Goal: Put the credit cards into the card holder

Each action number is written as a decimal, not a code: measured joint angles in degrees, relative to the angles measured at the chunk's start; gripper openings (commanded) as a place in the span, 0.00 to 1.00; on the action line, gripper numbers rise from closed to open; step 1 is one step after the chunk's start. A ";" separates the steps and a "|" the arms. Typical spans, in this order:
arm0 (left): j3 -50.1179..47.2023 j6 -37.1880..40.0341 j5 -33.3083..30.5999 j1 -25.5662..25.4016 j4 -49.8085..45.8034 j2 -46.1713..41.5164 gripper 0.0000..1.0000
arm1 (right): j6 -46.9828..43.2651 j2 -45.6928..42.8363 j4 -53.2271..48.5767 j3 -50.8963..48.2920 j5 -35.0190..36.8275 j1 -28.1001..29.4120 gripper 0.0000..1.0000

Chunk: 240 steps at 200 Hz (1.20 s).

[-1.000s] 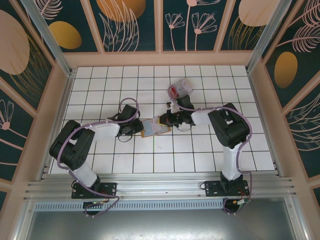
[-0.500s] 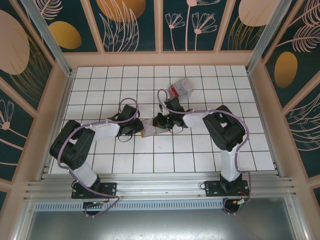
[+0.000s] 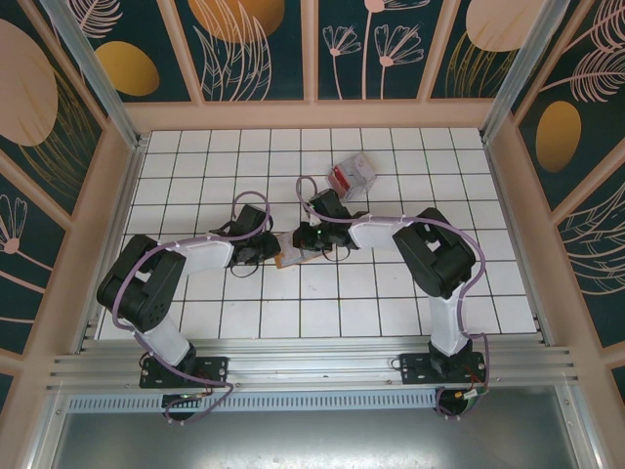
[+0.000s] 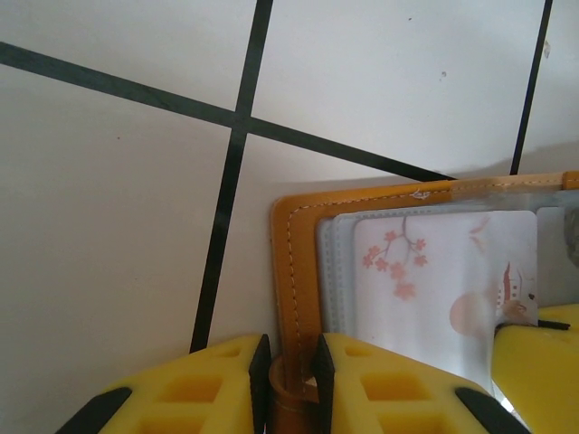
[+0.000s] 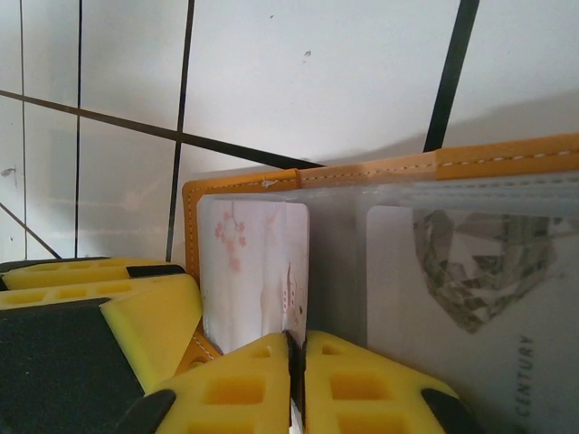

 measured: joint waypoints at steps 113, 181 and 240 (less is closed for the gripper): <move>1.16 0.70 0.44 -0.13 -0.96 -1.73 0.33 | -5.49 -11.17 -6.23 -2.67 3.15 -6.32 0.35; 4.37 1.79 1.99 -0.17 -1.27 -1.81 0.35 | -5.46 -11.26 -6.38 -10.14 0.50 -9.18 0.36; 4.37 1.22 6.29 -0.17 0.39 -1.84 0.34 | -5.51 -10.16 -4.63 -10.12 -1.01 -9.14 0.36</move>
